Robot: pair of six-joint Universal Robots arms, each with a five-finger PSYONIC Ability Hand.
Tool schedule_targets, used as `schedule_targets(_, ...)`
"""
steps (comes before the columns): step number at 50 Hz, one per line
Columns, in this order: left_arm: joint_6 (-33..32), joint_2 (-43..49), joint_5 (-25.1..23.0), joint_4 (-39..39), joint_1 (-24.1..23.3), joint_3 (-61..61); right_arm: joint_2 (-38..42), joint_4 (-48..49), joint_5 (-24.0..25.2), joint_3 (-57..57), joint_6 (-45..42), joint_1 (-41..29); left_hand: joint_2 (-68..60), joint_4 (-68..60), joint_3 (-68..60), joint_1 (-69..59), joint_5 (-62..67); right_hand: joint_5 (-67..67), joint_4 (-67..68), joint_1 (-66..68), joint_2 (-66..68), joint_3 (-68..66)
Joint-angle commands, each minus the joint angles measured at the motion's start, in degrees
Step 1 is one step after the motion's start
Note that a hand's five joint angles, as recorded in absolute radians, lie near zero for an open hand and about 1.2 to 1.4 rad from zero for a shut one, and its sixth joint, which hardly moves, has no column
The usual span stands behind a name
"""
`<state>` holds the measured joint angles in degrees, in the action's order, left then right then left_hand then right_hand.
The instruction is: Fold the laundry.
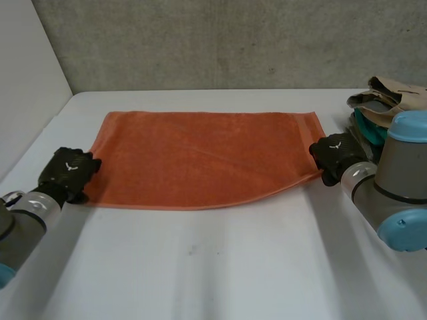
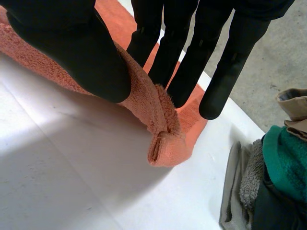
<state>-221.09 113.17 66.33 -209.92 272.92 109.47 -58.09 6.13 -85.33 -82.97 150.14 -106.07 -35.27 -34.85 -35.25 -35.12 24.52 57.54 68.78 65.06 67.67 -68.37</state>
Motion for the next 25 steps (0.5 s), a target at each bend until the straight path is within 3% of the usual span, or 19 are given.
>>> schedule_targets(1,1.6,-2.5,-3.8,5.4,4.0,0.1,0.2,0.0,0.2,-0.6,-0.2,0.1,-2.2,-2.6,-2.2,-2.3,2.9,12.5,11.2,14.9,12.3,-11.6)
schedule_targets(8,1.3,1.7,-9.3,5.8,7.8,-1.5,0.5,0.1,0.3,-0.9,0.0,0.1,-2.2,-2.6,-2.2,-2.3,2.9,12.5,11.2,14.9,12.3,-11.6)
schedule_targets(25,0.9,10.8,-9.5,5.7,7.3,-9.7,2.1,0.5,0.1,-1.1,-0.2,0.1,-4.6,-5.0,-4.6,-4.7,5.3,12.5,11.2,14.9,12.3,-11.6)
